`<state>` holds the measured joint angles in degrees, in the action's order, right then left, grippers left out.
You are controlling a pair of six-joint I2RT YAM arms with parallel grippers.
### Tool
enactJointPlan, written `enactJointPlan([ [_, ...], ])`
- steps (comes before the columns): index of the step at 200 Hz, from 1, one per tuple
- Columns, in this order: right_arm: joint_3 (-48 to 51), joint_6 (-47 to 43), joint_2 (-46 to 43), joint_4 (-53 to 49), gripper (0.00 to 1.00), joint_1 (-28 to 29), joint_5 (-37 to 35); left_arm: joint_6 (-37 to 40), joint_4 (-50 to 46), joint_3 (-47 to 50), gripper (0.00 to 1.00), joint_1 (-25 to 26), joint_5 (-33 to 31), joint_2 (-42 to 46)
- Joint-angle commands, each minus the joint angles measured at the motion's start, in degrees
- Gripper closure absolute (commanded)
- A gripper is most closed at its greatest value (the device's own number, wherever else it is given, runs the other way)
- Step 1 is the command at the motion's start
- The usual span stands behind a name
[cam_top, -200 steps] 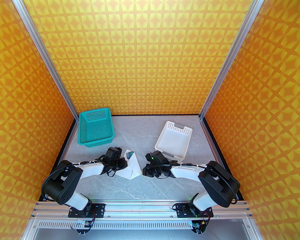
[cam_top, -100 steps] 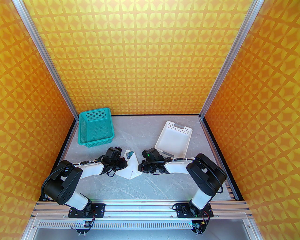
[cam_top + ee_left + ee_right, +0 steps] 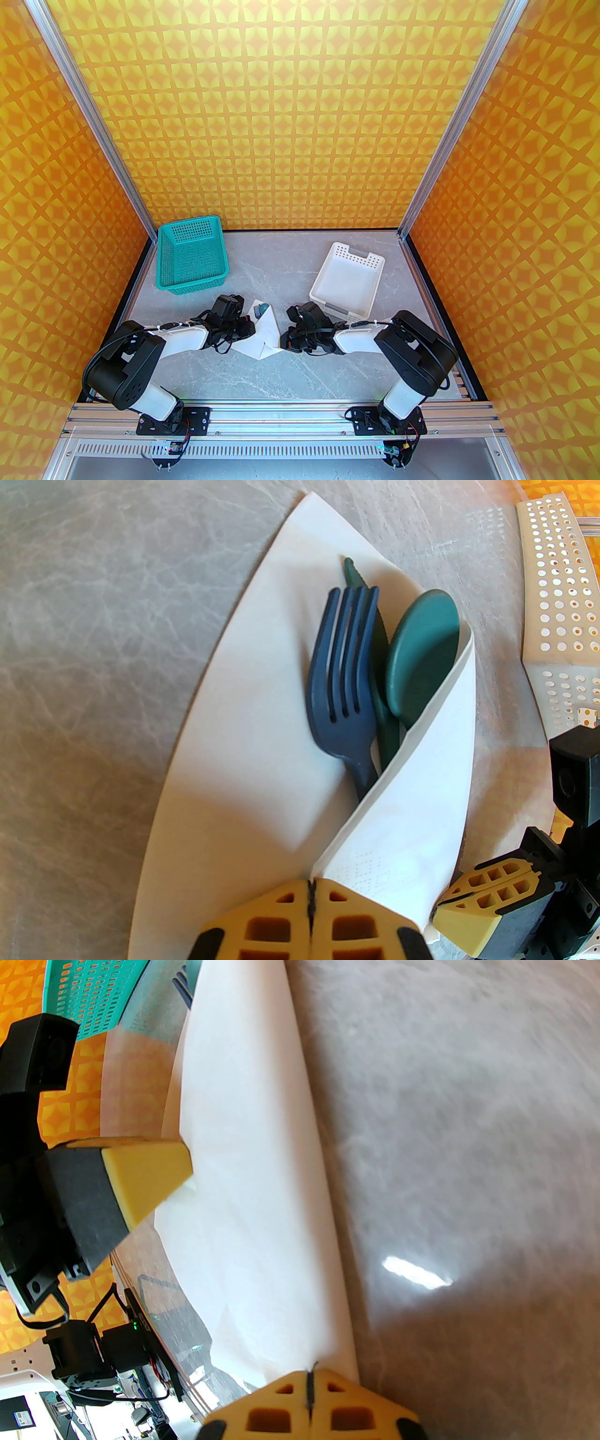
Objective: Place the utensils on the paper napkin and roll it up
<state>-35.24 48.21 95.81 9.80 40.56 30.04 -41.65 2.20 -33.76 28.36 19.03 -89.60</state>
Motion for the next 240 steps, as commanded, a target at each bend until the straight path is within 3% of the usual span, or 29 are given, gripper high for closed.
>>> enactJointPlan([
  [1, 2.24, -0.37, -1.33, -5.68, 1.0, 0.58, -0.39, 1.02, -4.56, -0.26, 1.0, -0.01, -3.29, 0.35],
  [82, -1.92, -3.5, -8.49, -11.7, 0.99, -2.08, -2.15, 1.58, -5.39, -0.43, 1.0, 0.07, -3.38, 0.75],
  [119, -8.23, -4.29, -1.59, -5.79, 1.0, -4.28, 2.26, 1.74, -5.41, -0.61, 1.0, 0.18, -3.38, 0.57],
  [170, -16.11, -4.35, 7.68, -2.62, 1.0, -5.96, 0.19, 1.49, -5.16, -0.85, 1.0, 0.47, -3.39, 0.11],
  [240, -19.15, -5.7, 12.47, -2.6, 1.0, -6.43, 1.22, 1.68, -5.18, -1.13, 1.0, 0.64, -3.38, -0.39],
])
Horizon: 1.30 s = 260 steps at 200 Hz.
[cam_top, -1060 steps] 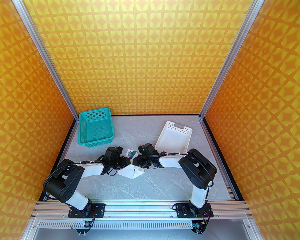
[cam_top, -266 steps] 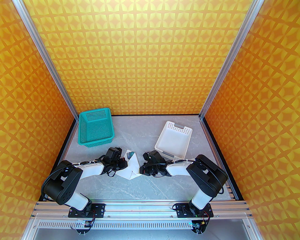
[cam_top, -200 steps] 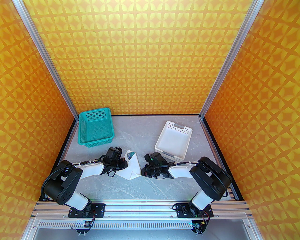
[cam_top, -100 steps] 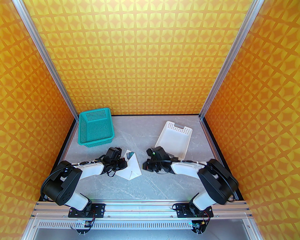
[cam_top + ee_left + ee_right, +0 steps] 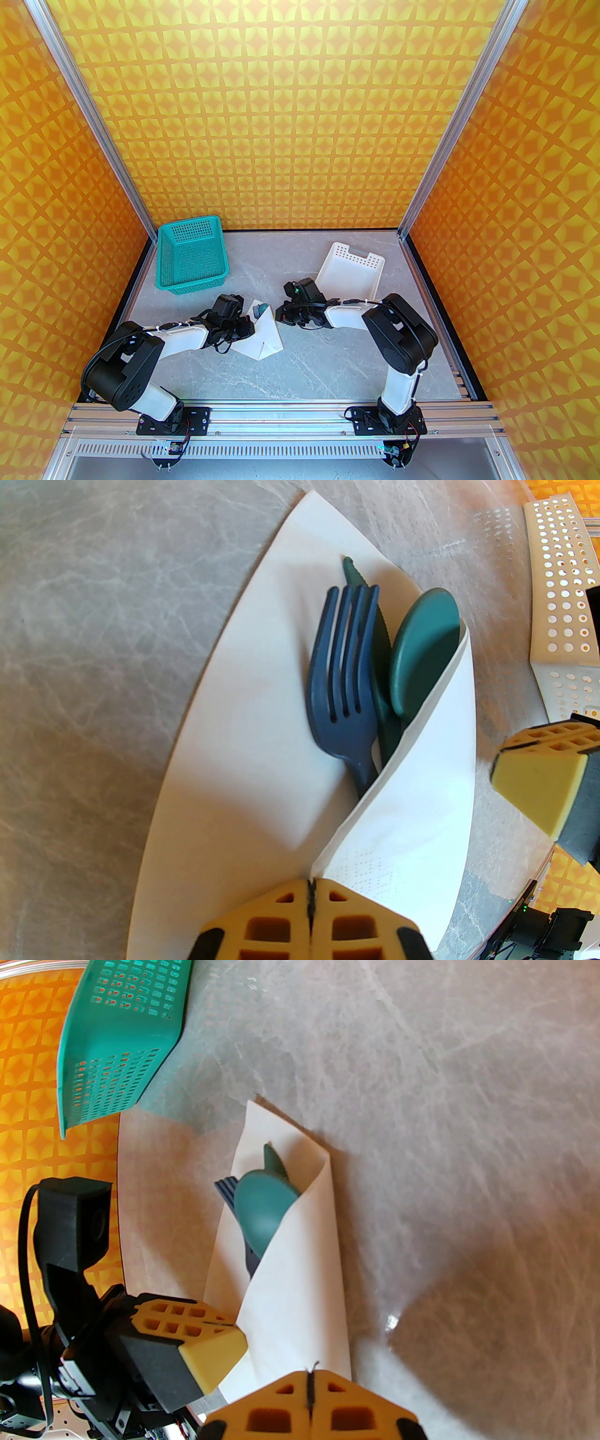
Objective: Place the utensils on the paper napkin and roll it up
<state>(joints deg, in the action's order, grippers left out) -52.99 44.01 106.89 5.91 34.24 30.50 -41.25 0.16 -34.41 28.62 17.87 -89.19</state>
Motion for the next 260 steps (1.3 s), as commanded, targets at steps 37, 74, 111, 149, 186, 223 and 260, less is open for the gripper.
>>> enactJointPlan([
  [37, -1.83, -1.29, 2.77, 2.19, 1.0, -0.13, 1.33, 1.3, -3.24, -0.57, 1.0, 0.4, -2.22, -0.75],
  [74, -2.43, -1.46, 4.15, 1.61, 1.0, -0.14, 1.17, 1.27, -3.33, -0.57, 1.0, 0.38, -2.22, -0.71],
  [111, -2.57, -3.71, 5.09, -2.72, 1.0, -0.14, -1.48, 1.31, -3.57, -0.48, 1.0, 0.38, -2.36, -0.6],
  [149, -2.99, -5.89, 5.71, -6.95, 1.0, -0.14, -3.86, 1.27, -3.63, -0.3, 1.0, 0.38, -2.4, -0.38],
  [186, -4.22, -8.32, 2.88, -11.39, 1.0, -0.32, -6.77, 1.35, -3.85, -0.15, 1.0, 0.38, -2.65, -0.29],
  [223, -4.56, -7.29, -0.45, -10.54, 1.0, -0.31, -2.45, 1.4, -3.81, -0.22, 1.0, 0.47, -2.66, -0.16],
  [260, -3.49, -6.23, -3.77, -10.08, 1.0, 1.02, -0.9, 1.28, -3.75, -0.39, 1.0, 0.56, -2.66, -0.24],
])
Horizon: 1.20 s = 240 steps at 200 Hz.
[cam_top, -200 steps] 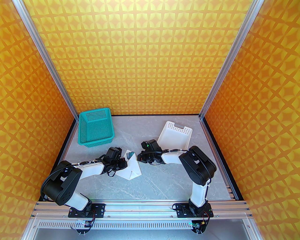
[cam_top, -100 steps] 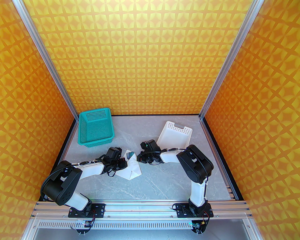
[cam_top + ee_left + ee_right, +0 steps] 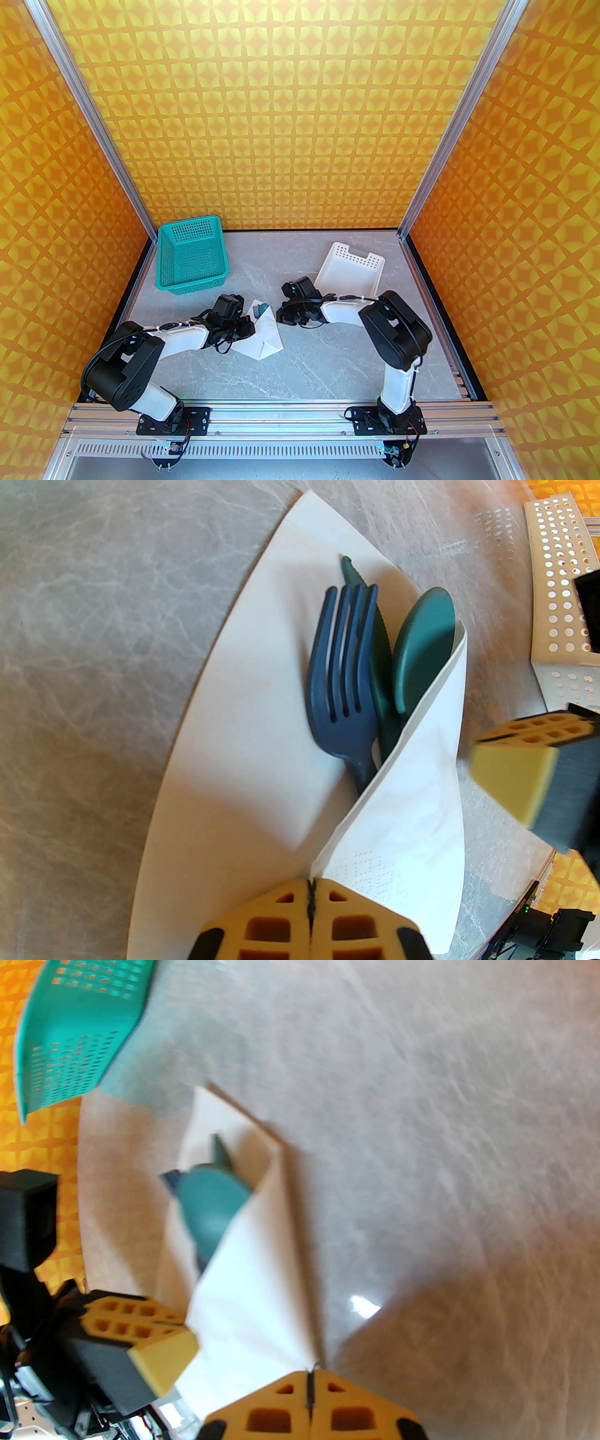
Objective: Place the utensils on the paper napkin and roll it up
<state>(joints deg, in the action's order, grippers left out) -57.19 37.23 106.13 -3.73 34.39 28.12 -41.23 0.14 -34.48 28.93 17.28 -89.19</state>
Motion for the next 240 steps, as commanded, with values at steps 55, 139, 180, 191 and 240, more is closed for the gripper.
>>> enactJointPlan([
  [55, 2.07, 2.14, -0.38, 1.33, 1.0, 2.61, 1.58, 1.34, -3.87, -0.59, 1.0, 0.38, -2.08, -0.37],
  [139, 3.24, 1.38, 2.18, -1.21, 1.0, 2.61, 0.59, 1.43, -4.44, -0.85, 1.0, 0.43, -2.42, -0.55],
  [180, 4.39, 0.26, 0.72, -3.34, 1.0, 2.61, -1.69, 1.59, -4.98, -1.2, 1.0, 0.44, -2.51, -0.55],
  [191, 4.34, -0.07, 0.45, -3.88, 1.0, 2.61, -2.07, 1.69, -5.06, -1.29, 1.0, 0.43, -2.56, -0.44],
  [240, 3.45, -2.07, -2.02, -8.08, 1.0, 2.52, -5.38, 2.21, -5.48, -2.0, 1.0, 0.43, -2.69, -0.96],
])
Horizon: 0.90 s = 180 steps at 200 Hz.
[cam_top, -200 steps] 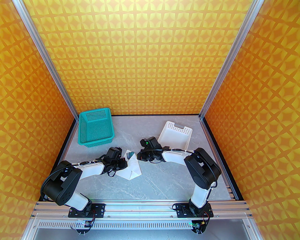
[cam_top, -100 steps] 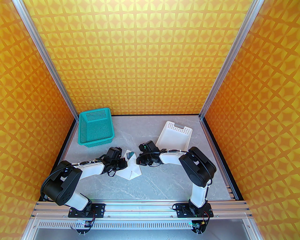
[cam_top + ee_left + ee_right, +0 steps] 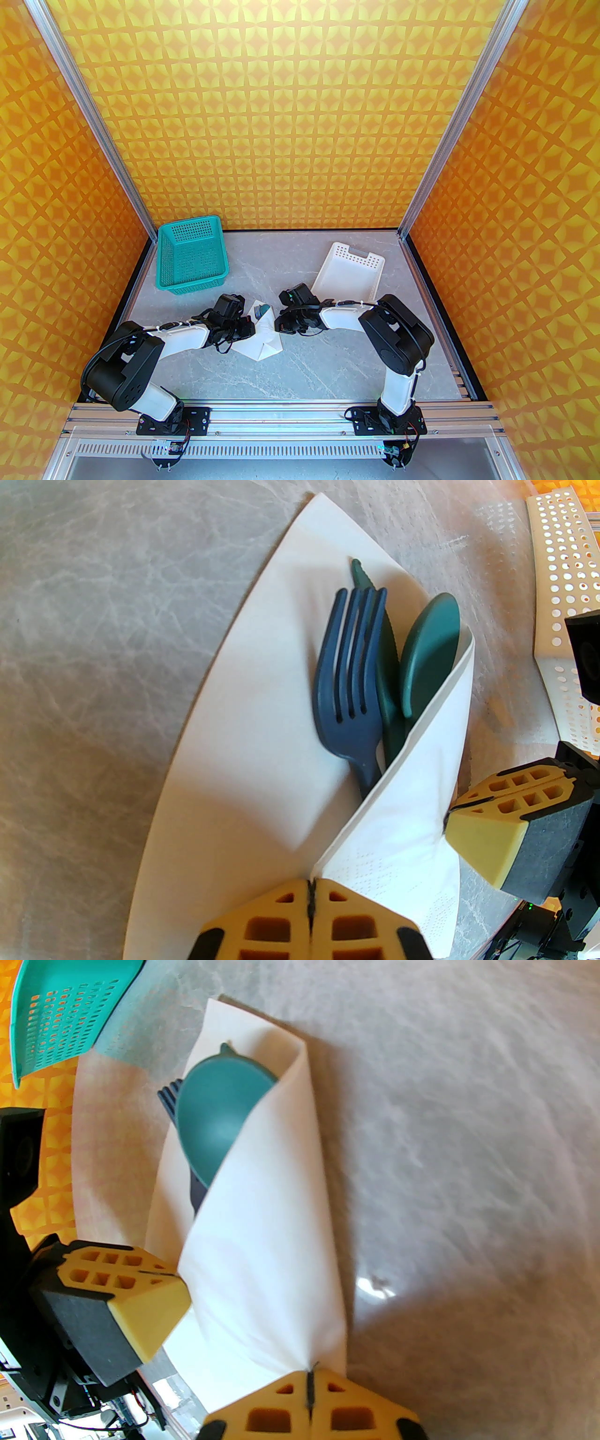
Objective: Place the utensils on the paper napkin and roll it up
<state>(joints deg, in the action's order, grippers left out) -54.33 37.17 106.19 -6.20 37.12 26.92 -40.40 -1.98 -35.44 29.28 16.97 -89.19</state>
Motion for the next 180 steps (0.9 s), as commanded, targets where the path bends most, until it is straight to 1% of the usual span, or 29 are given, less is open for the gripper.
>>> enactJointPlan([
  [1, 0.6, -1.96, -2.19, -5.64, 1.0, -0.21, -4.21, 1.43, -3.37, -1.08, 1.0, 0.08, -2.38, -0.98],
  [47, 0.43, -2.01, -5.99, -7.73, 1.0, -0.21, -4.6, 1.56, -3.75, -1.65, 1.0, 0.08, -2.38, -0.76],
  [71, 1.19, -1.34, -7.97, -6.55, 1.0, -0.21, -2.44, 1.63, -3.81, -1.66, 1.0, 0.09, -2.38, -0.78],
  [96, 2.8, 0.81, -9.32, -2.91, 1.0, 0.29, 0.79, 1.69, -3.84, -1.69, 1.0, 0.08, -2.38, -0.81],
  [129, 4.53, 3.29, -8.61, 1.56, 1.0, 1.0, 2.45, 1.63, -3.82, -1.56, 1.0, 0.13, -2.43, -0.85],
  [180, 4.66, 4.05, -5.07, 4.45, 1.0, 1.45, 4.09, 1.57, -3.59, -1.46, 1.0, 0.08, -2.47, -1.18],
])
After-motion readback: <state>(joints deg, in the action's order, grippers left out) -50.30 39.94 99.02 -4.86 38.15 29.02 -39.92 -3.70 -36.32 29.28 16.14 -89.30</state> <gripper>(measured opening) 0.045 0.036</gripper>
